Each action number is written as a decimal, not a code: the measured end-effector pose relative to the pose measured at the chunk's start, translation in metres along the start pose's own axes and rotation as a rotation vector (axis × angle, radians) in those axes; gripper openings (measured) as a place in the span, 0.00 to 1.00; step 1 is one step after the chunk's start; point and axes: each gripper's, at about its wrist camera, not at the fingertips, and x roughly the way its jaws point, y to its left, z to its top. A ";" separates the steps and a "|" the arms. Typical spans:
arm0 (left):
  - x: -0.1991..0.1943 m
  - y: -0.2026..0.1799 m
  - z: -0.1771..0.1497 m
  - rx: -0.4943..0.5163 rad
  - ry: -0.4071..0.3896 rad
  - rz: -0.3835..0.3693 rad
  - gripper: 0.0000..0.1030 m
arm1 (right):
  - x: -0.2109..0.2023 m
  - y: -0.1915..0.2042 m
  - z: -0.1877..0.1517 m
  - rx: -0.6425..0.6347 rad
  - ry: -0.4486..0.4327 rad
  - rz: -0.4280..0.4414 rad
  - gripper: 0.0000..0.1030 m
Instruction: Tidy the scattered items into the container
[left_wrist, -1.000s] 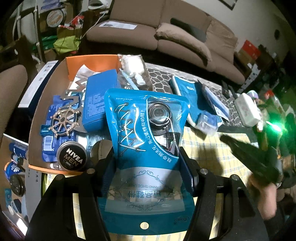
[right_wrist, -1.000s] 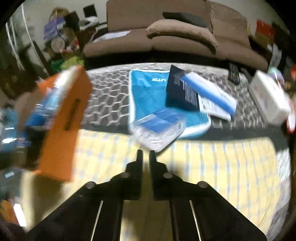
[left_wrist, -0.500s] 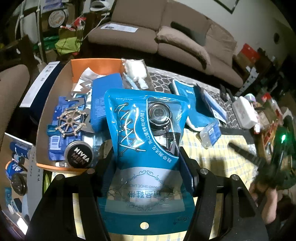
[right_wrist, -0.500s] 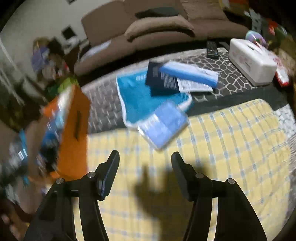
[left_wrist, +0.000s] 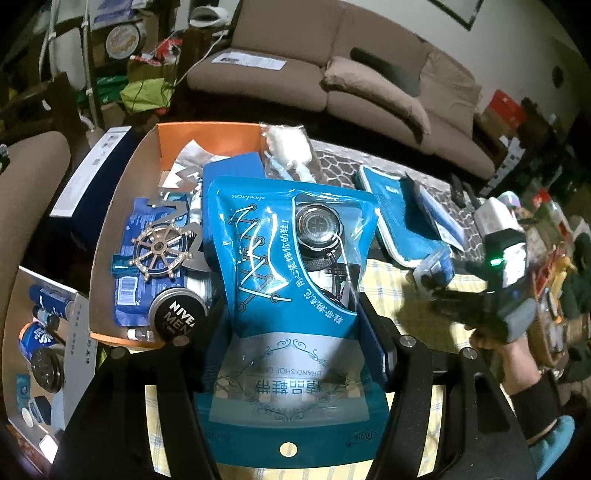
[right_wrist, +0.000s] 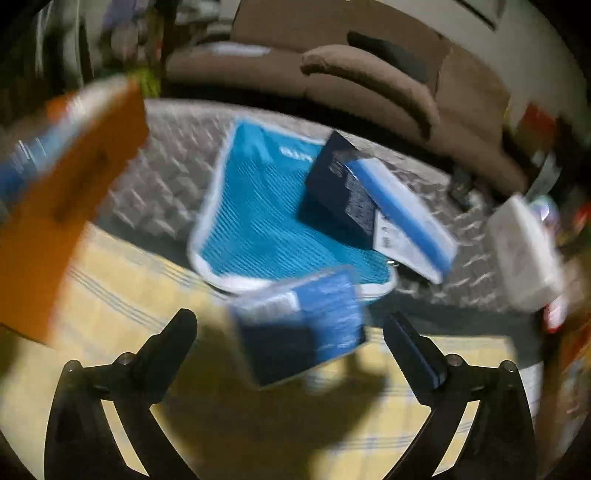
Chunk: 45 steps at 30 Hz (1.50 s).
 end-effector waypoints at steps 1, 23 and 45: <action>-0.001 -0.001 0.000 0.004 -0.005 0.000 0.58 | 0.008 -0.002 -0.002 0.028 0.035 0.005 0.99; 0.006 -0.007 0.001 0.036 -0.008 0.033 0.58 | 0.042 -0.025 -0.009 0.148 0.074 0.057 0.96; 0.004 -0.004 0.003 0.025 -0.012 0.024 0.58 | 0.035 -0.058 0.019 0.656 0.158 0.191 0.99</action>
